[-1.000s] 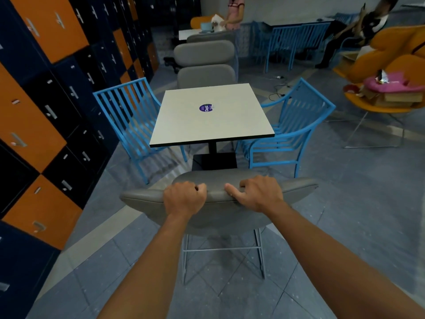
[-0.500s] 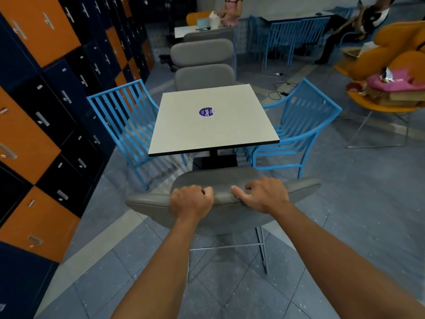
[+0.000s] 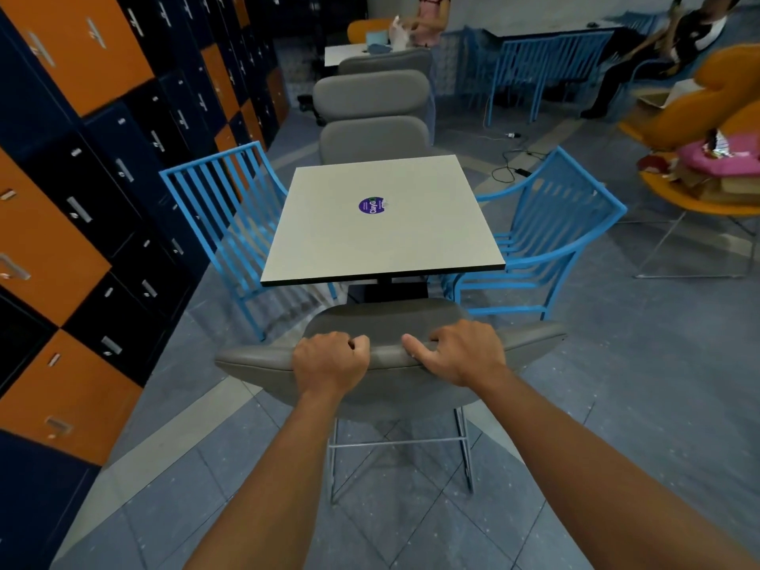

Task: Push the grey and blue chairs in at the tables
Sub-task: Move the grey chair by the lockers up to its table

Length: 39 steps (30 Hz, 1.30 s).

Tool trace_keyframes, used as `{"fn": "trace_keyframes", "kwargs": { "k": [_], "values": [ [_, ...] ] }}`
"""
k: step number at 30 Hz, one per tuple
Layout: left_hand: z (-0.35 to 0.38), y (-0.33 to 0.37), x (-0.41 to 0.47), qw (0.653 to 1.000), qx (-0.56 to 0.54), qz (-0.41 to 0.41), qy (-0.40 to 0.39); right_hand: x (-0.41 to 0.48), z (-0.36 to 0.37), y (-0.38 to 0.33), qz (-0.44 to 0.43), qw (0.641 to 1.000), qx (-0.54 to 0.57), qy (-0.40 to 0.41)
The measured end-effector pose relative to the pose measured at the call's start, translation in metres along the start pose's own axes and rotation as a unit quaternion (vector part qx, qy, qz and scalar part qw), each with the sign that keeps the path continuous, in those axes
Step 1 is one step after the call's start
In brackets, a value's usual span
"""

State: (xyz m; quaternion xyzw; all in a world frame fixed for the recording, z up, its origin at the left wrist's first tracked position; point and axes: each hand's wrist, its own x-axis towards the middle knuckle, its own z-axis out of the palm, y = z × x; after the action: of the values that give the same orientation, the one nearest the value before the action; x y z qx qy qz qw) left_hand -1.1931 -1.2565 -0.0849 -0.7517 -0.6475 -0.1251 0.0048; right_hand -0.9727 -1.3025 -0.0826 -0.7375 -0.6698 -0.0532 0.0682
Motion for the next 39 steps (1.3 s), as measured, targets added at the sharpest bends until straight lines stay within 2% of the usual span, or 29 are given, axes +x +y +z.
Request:
{"fn": "trace_keyframes", "kwargs": {
  "k": [14,26,39],
  "values": [
    [-0.002,0.001,-0.002,1.000,0.002,0.008,-0.007,-0.003,0.001,0.001,-0.003,1.000,0.015,0.006],
    [0.003,-0.002,-0.004,0.999,-0.009,0.006,0.036,-0.005,0.003,0.000,0.000,1.000,0.004,0.013],
    [-0.002,-0.003,-0.001,1.000,0.010,0.018,-0.002,-0.009,-0.001,-0.007,0.008,1.000,-0.016,0.019]
  ]
}}
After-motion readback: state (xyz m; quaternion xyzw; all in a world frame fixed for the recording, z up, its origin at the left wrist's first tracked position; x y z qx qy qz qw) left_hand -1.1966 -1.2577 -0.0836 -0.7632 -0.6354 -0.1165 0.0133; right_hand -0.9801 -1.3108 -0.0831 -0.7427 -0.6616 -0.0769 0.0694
